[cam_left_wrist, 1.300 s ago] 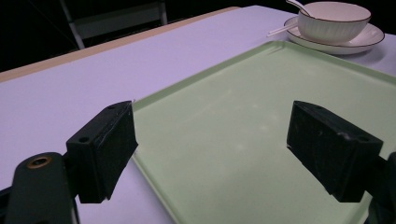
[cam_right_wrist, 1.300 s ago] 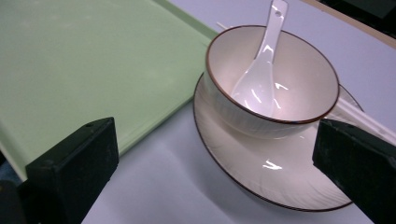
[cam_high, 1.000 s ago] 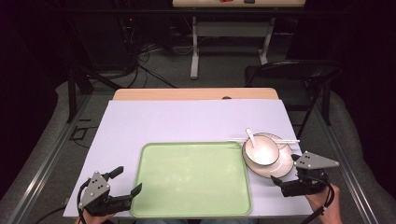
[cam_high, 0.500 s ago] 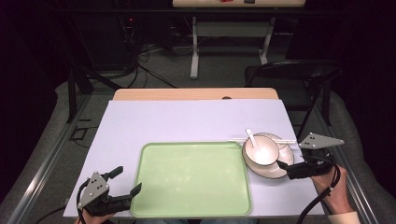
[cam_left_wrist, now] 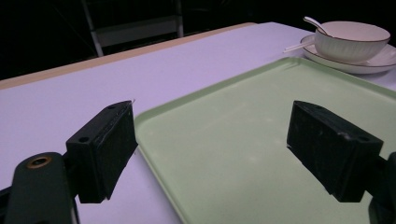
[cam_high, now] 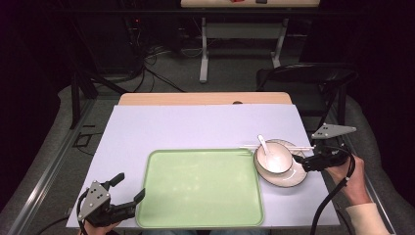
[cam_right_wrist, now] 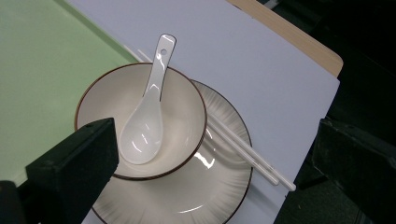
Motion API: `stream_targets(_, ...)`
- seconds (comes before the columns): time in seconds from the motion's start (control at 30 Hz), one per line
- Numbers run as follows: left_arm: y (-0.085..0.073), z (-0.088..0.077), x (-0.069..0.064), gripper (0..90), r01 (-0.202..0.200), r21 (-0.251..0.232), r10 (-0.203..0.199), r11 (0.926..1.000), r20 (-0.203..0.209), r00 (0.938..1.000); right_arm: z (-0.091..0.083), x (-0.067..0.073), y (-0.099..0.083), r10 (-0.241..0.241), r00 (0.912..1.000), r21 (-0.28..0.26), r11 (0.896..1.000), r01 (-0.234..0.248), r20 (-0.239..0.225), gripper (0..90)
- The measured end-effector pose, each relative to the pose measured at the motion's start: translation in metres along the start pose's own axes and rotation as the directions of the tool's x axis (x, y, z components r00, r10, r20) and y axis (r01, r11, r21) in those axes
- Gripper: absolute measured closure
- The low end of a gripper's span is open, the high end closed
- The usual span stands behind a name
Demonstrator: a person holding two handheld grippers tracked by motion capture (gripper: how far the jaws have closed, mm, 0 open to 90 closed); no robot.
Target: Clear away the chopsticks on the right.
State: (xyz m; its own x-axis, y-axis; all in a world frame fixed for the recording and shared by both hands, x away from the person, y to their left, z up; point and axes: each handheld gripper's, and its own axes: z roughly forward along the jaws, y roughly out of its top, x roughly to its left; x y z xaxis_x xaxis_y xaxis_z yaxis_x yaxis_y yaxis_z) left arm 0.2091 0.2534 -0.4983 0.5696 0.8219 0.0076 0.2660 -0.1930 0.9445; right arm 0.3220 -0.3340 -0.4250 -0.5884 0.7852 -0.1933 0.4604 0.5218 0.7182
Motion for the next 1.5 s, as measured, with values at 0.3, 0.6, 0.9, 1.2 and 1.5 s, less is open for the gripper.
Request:
stream_targets(0.3, -0.002, -0.003, 0.0, 15.6, 0.003, -0.032, -0.004, 0.9995, -0.022, 0.9998, 0.013, -0.02, 0.006, -0.005, 1.0, 0.048, 0.999, 0.005, 0.002, 0.0)
stream_targets(0.6, -0.001, -0.002, -0.001, 15.7, -0.01, -0.023, 0.01, 0.9997, -0.009, 0.9999, 0.041, -0.043, 0.018, -0.062, 0.9981, 0.144, 0.988, 0.062, -0.008, 0.0)
stream_targets(0.9, -0.001, -0.002, -0.001, 15.7, -0.012, -0.016, 0.012, 0.9998, -0.009, 0.9999, 0.086, -0.057, 0.028, -0.12, 0.9901, 0.3, 0.944, 0.136, -0.074, 2.6)
stream_targets(1.2, -0.001, -0.001, -0.002, 15.7, -0.011, -0.008, 0.011, 0.9999, -0.011, 0.9999, 0.111, -0.068, 0.024, -0.119, 0.9851, 0.389, 0.908, 0.158, -0.124, 6.7)
stream_targets(1.5, -0.001, -0.001, -0.001, 15.7, -0.012, -0.006, 0.012, 0.9999, -0.012, 0.9999, 0.131, -0.071, 0.02, -0.104, 0.9793, 0.438, 0.882, 0.171, -0.174, 21.5)
